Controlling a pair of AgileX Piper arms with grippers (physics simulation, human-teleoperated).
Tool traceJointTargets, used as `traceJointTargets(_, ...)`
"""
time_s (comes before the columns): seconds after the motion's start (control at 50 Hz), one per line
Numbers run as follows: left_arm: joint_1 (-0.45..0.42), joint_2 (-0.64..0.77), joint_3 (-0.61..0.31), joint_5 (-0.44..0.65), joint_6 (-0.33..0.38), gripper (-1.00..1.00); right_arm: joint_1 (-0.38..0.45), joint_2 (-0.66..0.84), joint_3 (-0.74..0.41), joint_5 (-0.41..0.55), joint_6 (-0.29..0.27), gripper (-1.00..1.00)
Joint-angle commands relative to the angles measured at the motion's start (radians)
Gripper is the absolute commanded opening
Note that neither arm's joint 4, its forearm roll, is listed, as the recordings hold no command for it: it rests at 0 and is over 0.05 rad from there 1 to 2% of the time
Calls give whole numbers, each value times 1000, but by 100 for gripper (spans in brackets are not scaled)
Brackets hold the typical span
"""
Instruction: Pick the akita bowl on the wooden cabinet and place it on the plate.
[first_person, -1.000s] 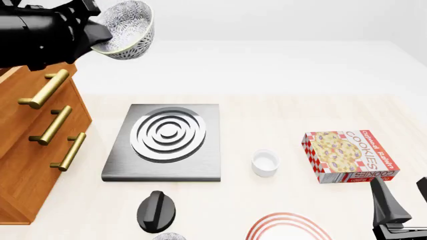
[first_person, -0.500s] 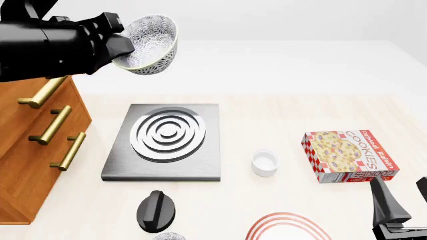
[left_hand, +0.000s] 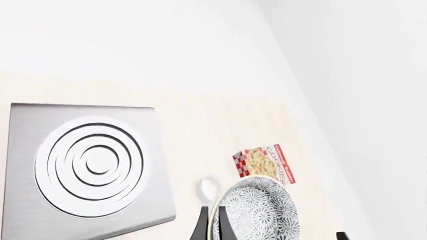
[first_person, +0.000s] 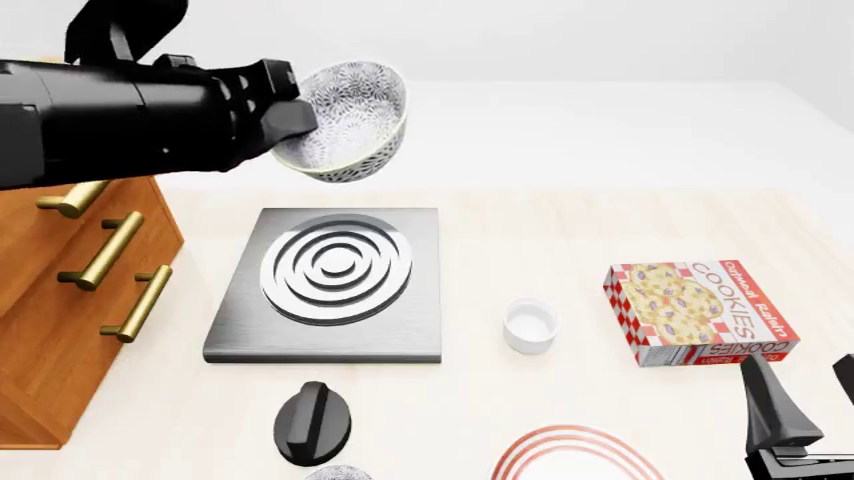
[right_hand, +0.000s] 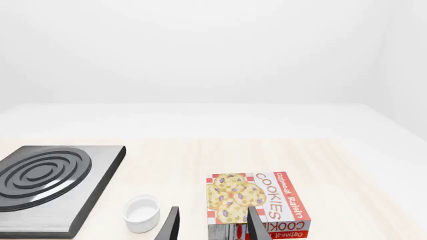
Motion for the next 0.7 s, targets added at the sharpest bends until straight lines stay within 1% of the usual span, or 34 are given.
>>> traceJointTargets(0.02, -59, 8, 1, -2, 28, -100, 0, 0, 0, 0, 0, 100)
traceJointTargets(0.14, -81, 18, 9, -9, 40, -100, 0, 0, 0, 0, 0, 100)
traceJointTargets(0.44, -143, 48, 19, -30, 44, -100, 0, 0, 0, 0, 0, 100)
traceJointTargets(0.54, -177, 66, 14, -31, 57, -100, 0, 0, 0, 0, 0, 100)
traceJointTargets(0.7, -201, 89, 14, -35, 69, -100, 0, 0, 0, 0, 0, 100)
